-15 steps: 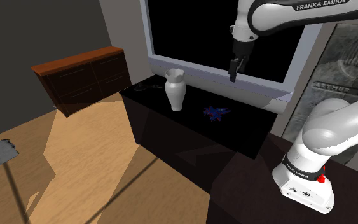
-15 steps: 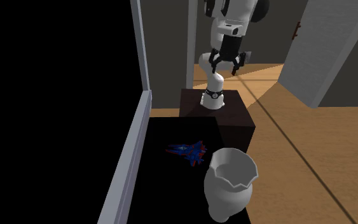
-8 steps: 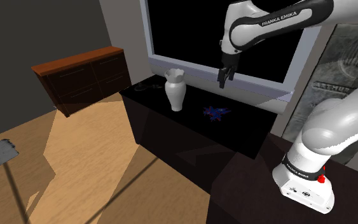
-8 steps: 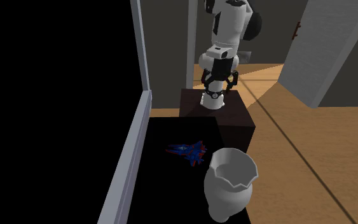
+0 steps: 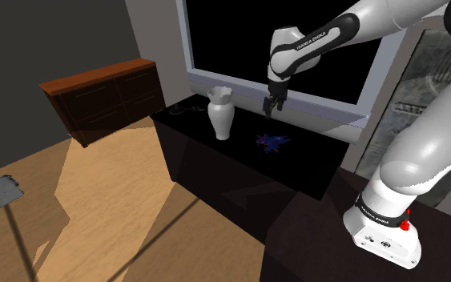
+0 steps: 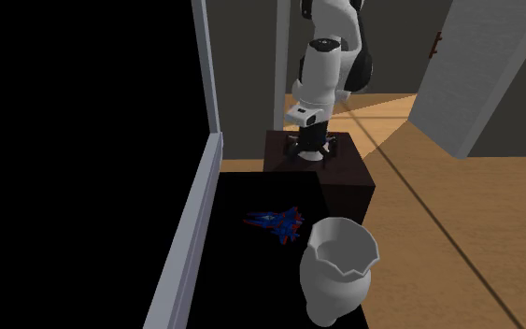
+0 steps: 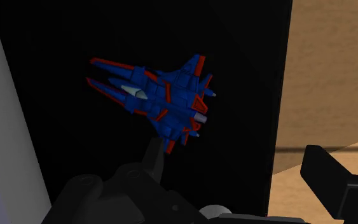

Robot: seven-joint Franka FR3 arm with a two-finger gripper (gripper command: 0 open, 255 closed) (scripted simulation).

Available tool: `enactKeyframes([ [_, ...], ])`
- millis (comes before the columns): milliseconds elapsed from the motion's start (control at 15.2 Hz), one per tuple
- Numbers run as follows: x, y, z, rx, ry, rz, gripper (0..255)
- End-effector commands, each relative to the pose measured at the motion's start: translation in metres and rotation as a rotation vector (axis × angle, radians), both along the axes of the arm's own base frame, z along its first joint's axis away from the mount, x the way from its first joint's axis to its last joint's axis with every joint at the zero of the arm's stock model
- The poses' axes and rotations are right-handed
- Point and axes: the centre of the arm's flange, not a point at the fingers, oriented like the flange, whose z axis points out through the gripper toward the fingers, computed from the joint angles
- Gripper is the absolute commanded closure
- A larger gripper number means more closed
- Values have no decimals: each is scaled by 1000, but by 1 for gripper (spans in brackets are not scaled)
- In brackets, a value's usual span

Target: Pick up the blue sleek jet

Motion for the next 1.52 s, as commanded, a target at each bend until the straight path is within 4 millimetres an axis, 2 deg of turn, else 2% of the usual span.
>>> enactKeyframes([
  [0,16,-13,-22,13,4,-10,0],
  [990,132,-84,-177,116,40,-79,0],
  [1452,133,-85,-210,117,41,-80,0],
])
